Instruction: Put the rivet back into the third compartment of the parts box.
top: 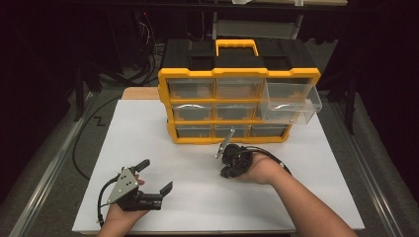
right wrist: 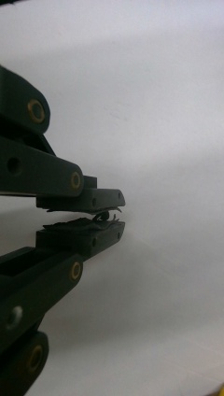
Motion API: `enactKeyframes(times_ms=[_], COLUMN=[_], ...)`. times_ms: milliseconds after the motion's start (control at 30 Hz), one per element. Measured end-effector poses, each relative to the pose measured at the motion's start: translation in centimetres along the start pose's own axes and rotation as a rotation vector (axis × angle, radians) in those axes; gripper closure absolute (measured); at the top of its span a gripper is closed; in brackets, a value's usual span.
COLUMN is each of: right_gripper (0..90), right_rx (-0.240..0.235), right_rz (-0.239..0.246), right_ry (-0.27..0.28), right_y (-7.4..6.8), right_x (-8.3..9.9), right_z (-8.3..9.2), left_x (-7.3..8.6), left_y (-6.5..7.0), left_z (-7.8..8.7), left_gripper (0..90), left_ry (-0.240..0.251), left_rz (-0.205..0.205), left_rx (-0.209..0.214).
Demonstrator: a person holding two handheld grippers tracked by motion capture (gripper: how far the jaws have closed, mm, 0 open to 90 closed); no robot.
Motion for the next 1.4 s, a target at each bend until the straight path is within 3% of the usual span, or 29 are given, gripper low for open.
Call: enactKeyframes(times_ms=[267,867,1133,1400], right_gripper=[84.9,84.9,84.9,84.9], right_rx=[-0.033,-0.057,-0.035,-0.014], right_rz=[-0.015,-0.069,-0.071,-0.069], right_ry=[-0.023,-0.069,-0.078,-0.065], right_y=[-1.0,-1.2,-0.5,0.3], right_x=[2.4,8.8,10.0,9.9], right_z=[1.6,4.6,7.5,10.6], left_x=[0.0,0.1,0.2,0.3], left_y=[0.0,-0.1,-0.5,-0.6], left_z=[0.0,-0.1,-0.2,-0.2], left_gripper=[0.1,0.1,0.1,0.1], left_ry=[-0.004,-0.011,-0.005,-0.012], left_rz=[-0.003,-0.004,0.014,0.015], left_rx=[-0.004,-0.011,-0.014,-0.018])
Point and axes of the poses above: each handheld gripper's, and its own axes: z roughly backward along the jaws, x roughly out of its underside, y roughly to its right, the point moved 8 cm from there along -z, roughly forward along the jaws, and after that the axes turned 8 degrees about x, right-handed, at the moved point
